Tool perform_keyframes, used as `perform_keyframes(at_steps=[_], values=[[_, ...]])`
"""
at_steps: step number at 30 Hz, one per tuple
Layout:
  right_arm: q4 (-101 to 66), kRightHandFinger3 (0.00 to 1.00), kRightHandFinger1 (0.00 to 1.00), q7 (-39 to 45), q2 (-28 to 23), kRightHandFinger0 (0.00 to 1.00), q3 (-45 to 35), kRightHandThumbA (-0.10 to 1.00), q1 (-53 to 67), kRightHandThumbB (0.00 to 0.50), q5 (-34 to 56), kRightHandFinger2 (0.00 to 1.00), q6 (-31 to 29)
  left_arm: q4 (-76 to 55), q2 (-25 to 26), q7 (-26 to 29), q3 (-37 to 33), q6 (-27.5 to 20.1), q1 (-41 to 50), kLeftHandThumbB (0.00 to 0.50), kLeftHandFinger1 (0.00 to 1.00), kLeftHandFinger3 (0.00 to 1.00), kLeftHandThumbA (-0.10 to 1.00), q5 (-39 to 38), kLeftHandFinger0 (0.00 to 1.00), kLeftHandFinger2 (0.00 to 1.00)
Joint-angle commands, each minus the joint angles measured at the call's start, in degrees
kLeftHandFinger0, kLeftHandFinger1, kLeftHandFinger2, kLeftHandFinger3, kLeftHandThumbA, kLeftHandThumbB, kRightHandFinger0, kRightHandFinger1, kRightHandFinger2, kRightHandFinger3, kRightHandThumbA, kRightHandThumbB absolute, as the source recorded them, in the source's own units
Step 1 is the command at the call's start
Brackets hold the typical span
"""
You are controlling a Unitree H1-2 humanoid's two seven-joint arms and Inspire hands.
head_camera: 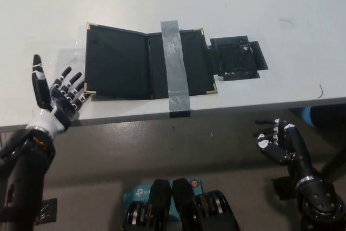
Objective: The robot uses its left hand to push the cover of the diary kept in the middle of the desk towards the right to close it
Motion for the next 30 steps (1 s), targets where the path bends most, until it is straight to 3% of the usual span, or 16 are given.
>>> perform_keyframes(at_steps=[1, 6, 14, 17, 23, 26, 30], values=[[-2.1, 0.6, 0.34, 0.0, 0.0, 0.3, -0.2, 0.36, -2.5, 0.043, 0.0, 0.43, 0.3, 0.9, 3.9, -1.7, -5.4, 0.9, -2.5, 0.282, 1.0, 1.0, 1.0, 8.4, 1.0, 1.0], [-1.9, 0.6, 0.33, 0.0, -0.1, 0.29, 0.0, 0.37, -3.0, 0.04, -0.3, 0.41, 0.4, 2.5, 4.6, -3.8, -8.7, 0.9, -2.7, 0.279, 1.0, 1.0, 1.0, 10.4, 1.0, 1.0], [-2.7, 0.59, 0.31, 0.5, -0.4, 0.28, -0.1, 0.37, -2.7, 0.052, 0.0, 0.39, 1.0, 0.9, -0.8, -3.7, -10.5, 0.9, -4.2, 0.304, 1.0, 1.0, 1.0, 9.9, 1.0, 1.0], [-2.9, 0.59, 0.31, 0.5, -0.5, 0.26, 0.2, 0.37, -2.4, 0.045, -0.3, 0.4, 1.3, 1.1, -4.5, -3.9, -8.8, 0.9, -5.5, 0.333, 1.0, 1.0, 1.0, 7.8, 1.0, 1.0], [-2.7, 0.59, 0.29, 0.8, -0.6, 0.23, 0.2, 0.35, -2.4, 0.042, 0.1, 0.39, 0.6, 0.3, -11.5, -5.5, -3.4, 0.9, -6.2, 0.324, 1.0, 1.0, 1.0, 4.6, 1.0, 1.0], [-2.9, 0.59, 0.31, 0.6, -0.4, 0.26, 0.2, 0.36, -2.4, 0.044, -0.1, 0.41, 1.3, 0.2, -16.7, -5.6, -1.5, 0.7, -6.9, 0.347, 1.0, 1.0, 1.0, 4.6, 1.0, 1.0], [-3.1, 0.59, 0.31, 0.7, -0.5, 0.27, 0.3, 0.37, -2.2, 0.055, 0.0, 0.4, 1.6, -0.6, -19.0, -5.6, -0.7, 0.9, -6.9, 0.336, 1.0, 1.0, 1.0, 5.7, 1.0, 1.0]])
